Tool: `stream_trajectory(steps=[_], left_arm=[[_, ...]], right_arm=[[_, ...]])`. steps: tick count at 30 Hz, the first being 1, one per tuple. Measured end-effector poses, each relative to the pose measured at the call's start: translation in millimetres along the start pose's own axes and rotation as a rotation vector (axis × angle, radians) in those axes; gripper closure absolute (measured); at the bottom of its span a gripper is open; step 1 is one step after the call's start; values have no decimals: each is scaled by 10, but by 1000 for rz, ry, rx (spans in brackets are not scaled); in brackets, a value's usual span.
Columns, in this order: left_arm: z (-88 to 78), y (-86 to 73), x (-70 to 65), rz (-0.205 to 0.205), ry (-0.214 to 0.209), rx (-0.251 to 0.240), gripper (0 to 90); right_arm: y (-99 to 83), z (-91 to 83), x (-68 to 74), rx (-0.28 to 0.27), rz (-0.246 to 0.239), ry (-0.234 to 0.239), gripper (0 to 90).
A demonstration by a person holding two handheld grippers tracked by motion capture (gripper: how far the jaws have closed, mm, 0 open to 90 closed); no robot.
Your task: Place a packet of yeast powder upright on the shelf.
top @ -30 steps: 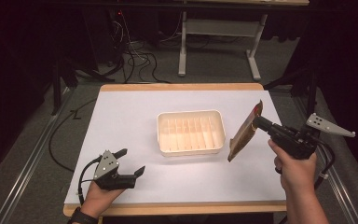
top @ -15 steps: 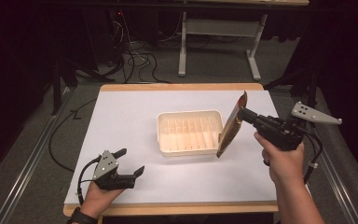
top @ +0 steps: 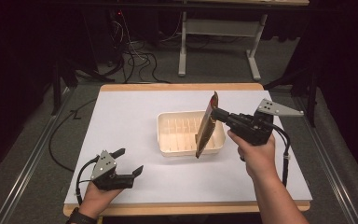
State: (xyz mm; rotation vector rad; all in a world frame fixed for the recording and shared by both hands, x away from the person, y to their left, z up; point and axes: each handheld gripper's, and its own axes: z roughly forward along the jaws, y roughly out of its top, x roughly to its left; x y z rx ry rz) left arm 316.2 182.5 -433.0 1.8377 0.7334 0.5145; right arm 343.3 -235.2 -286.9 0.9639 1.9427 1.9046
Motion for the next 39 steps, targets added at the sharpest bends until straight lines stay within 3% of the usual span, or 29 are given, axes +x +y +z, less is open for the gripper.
stream_trajectory(steps=[29, 39], left_arm=[[-9, 1, 10, -4, -9, -6, 114], [-10, 1, 8, -6, -12, -9, 114]], right_arm=[[-81, 732, -35, 25, -3, 61, 900], [-84, 918, -73, 32, -5, 61, 900]])
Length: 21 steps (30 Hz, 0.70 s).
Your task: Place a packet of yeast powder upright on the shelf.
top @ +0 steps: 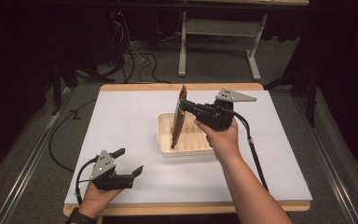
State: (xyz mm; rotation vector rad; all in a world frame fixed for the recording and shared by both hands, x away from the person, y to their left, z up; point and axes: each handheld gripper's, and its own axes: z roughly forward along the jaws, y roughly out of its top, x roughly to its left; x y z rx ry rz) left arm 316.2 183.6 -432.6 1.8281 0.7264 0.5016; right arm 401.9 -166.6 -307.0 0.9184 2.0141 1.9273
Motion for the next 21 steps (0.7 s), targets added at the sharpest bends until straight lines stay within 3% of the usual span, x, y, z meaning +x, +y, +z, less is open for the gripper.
stream_trajectory(steps=[21], left_arm=[[4, 2, 7, 3, -2, 3, 114]], right_arm=[[-43, 197, -203, 30, 12, -49, 900]])
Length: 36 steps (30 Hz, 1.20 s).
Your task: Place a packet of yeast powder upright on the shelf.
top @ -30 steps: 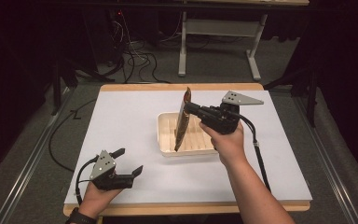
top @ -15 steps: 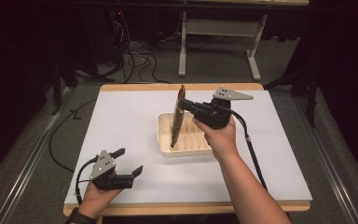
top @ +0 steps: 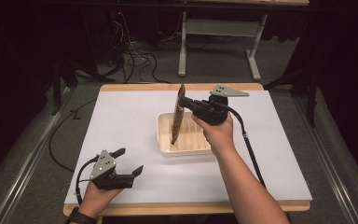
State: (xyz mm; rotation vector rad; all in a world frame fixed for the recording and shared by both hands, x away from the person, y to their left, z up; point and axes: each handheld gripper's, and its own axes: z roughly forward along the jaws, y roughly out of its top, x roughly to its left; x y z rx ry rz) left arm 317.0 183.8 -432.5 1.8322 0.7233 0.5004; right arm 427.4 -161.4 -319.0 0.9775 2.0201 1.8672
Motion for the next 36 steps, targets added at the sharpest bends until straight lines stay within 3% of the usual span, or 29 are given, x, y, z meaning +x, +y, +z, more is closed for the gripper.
stream_trajectory(steps=[6, 21, 28, 36], left_arm=[[-9, -2, 8, -3, 2, -8, 114], [-1, 0, 1, 0, -1, -4, 114], [-3, 0, 2, 0, 0, -2, 114], [-4, 0, 4, 3, -1, 1, 114]], right_arm=[[-47, 88, -65, 29, 2, -21, 900], [-292, 213, -78, 108, -1, -41, 896], [-414, 249, -61, 122, 1, -28, 890], [-422, 248, -51, 129, -3, -29, 869]])
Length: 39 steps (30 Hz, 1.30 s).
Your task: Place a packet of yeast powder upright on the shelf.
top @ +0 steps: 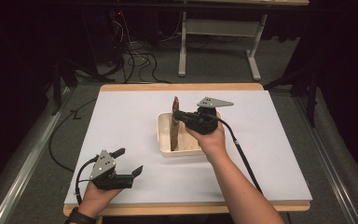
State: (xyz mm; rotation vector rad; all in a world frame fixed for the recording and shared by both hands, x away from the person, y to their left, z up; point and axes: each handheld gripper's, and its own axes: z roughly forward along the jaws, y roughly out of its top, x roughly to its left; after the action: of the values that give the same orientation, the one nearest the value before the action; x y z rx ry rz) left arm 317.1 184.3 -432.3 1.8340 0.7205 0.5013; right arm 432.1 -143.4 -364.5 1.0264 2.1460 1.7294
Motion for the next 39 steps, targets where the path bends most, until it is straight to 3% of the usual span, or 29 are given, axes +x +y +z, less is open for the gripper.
stream_trajectory(steps=[10, 21, 27, 33, 39], left_arm=[[3, 2, -2, -1, 0, -2, 114], [2, 3, -2, -2, 0, -4, 114], [-1, 1, -3, -2, 2, -3, 114], [-11, -1, 4, -3, 5, -4, 114], [-5, 0, -2, 0, 4, -3, 114]], right_arm=[[20, -27, 7, -5, 5, -12, 741], [50, -49, 81, -9, -29, -36, 580], [37, -42, 134, 12, -43, -63, 425], [10, -81, 204, 39, -63, -122, 244], [-44, -242, 196, 39, -63, -146, 210]])
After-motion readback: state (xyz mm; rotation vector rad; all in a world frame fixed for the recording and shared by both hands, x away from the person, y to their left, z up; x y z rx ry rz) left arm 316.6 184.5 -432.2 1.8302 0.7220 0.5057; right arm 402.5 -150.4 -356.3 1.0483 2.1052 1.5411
